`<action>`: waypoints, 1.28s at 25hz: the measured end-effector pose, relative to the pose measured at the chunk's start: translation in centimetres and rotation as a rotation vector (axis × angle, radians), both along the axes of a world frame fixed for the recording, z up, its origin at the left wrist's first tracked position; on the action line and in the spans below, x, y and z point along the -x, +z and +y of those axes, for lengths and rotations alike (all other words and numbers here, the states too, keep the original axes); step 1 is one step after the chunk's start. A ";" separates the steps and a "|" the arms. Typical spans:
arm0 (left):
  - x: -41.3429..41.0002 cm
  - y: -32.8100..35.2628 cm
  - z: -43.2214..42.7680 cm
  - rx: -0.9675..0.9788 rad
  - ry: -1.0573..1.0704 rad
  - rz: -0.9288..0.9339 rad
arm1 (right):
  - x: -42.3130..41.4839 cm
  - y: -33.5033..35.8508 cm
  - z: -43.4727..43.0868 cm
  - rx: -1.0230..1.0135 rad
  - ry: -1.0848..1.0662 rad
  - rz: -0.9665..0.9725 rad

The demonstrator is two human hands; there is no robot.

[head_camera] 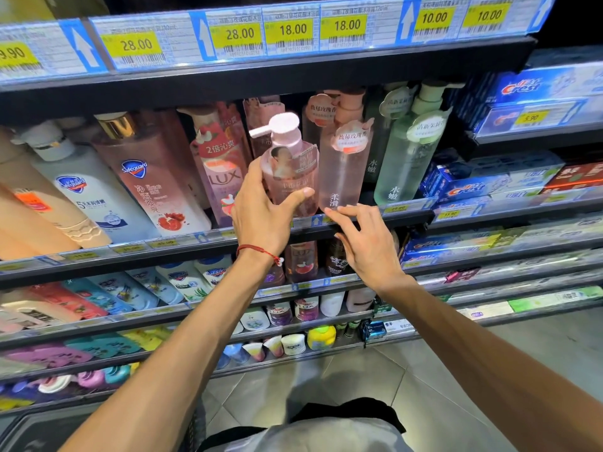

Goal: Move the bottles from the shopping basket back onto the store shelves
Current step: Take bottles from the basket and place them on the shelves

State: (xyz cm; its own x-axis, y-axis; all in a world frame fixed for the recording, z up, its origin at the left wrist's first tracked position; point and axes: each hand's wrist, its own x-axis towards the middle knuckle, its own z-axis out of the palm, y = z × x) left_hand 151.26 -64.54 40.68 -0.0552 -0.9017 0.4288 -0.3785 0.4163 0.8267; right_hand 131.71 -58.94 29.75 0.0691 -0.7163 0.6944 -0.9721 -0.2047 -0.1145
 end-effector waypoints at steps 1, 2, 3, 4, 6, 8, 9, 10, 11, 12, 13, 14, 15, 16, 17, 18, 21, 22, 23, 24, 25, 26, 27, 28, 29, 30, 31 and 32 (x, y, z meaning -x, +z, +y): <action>0.0 0.3 -0.2 0.000 0.009 -0.038 | 0.1 0.0 0.0 0.000 0.002 0.006; 0.1 0.6 -0.4 -0.009 0.016 -0.082 | 0.1 -0.1 0.0 0.001 0.002 0.013; 0.0 0.9 -0.6 -0.025 0.031 -0.126 | 0.2 -0.1 -0.1 0.003 0.001 0.018; 0.0 1.0 -0.8 -0.042 0.051 -0.161 | 0.2 -0.1 -0.1 0.004 0.002 0.022; 0.3 1.1 -0.9 -0.071 0.066 -0.160 | 0.3 -0.1 -0.1 0.001 0.008 0.032; 1.0 1.0 -0.9 -0.102 0.047 -0.080 | 0.5 -0.1 -0.2 0.000 0.023 0.036; 1.3 0.9 -0.8 -0.110 0.044 -0.045 | 0.6 -0.2 -0.2 0.001 0.030 0.034; 1.6 0.8 -0.8 -0.109 0.047 -0.024 | 0.7 -0.2 -0.2 0.000 0.035 0.032; 1.8 0.7 -0.8 -0.103 0.048 -0.016 | 0.8 -0.2 -0.2 -0.003 0.037 0.031; 1.9 0.5 -0.8 -0.097 0.050 -0.017 | 0.8 -0.2 -0.2 -0.007 0.038 0.029; 1.9 0.4 -0.9 -0.094 0.051 -0.027 | 0.7 -0.3 -0.2 -0.011 0.039 0.029; 1.9 0.3 -0.9 -0.090 0.050 -0.037 | 0.7 -0.3 -0.2 -0.013 0.041 0.029; 1.8 0.2 -0.9 -0.085 0.048 -0.047 | 0.7 -0.4 -0.2 -0.015 0.043 0.032; 1.7 0.2 -0.9 -0.080 0.047 -0.053 | 0.8 -0.4 -0.2 -0.017 0.044 0.035; 1.6 0.3 -0.8 -0.078 0.046 -0.061 | 0.8 -0.4 -0.2 -0.020 0.043 0.038; 1.5 0.4 -0.9 -0.083 0.046 -0.073 | 0.9 -0.4 -0.2 -0.021 0.042 0.041; 1.3 0.4 -1.1 -0.112 0.057 -0.155 | 1.0 -0.4 -0.3 -0.028 0.044 0.055; 1.3 0.4 -1.1 -0.119 0.060 -0.170 | 1.0 -0.5 -0.3 -0.030 0.043 0.061; 1.4 0.5 -1.0 -0.120 0.063 -0.173 | 1.0 -0.5 -0.3 -0.033 0.042 0.066; 1.5 0.6 -0.9 -0.122 0.063 -0.166 | 1.1 -0.5 -0.3 -0.035 0.043 0.070; 1.5 0.6 -0.7 -0.137 0.058 -0.154 | 1.1 -0.4 -0.4 -0.036 0.045 0.071; 1.5 0.6 -0.6 -0.156 0.051 -0.141 | 1.1 -0.3 -0.4 -0.034 0.048 0.070; 1.4 0.5 -0.6 -0.182 0.045 -0.136 | 1.1 -0.3 -0.4 -0.032 0.050 0.066; 1.4 0.4 -0.4 -0.199 0.043 -0.139 | 1.1 -0.3 -0.3 -0.031 0.055 0.061; 1.4 0.4 -0.1 -0.215 0.046 -0.147 | 1.1 -0.2 -0.3 -0.033 0.060 0.056; 1.4 0.3 0.4 -0.231 0.046 -0.158 | 1.2 -0.2 -0.3 -0.040 0.070 0.052; 1.5 0.1 1.3 -0.250 0.042 -0.171 | 1.2 -0.1 -0.2 -0.049 0.082 0.048; 1.5 0.1 2.4 -0.260 0.038 -0.186 | 1.2 0.2 -0.2 -0.061 0.095 0.045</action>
State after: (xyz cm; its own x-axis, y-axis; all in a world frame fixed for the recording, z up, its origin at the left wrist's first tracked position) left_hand 149.71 -62.10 40.75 -0.0753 -0.9827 0.1691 -0.5446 0.1826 0.8186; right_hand 130.52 -59.13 29.91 0.1689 -0.7456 0.6446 -0.9531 -0.2902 -0.0860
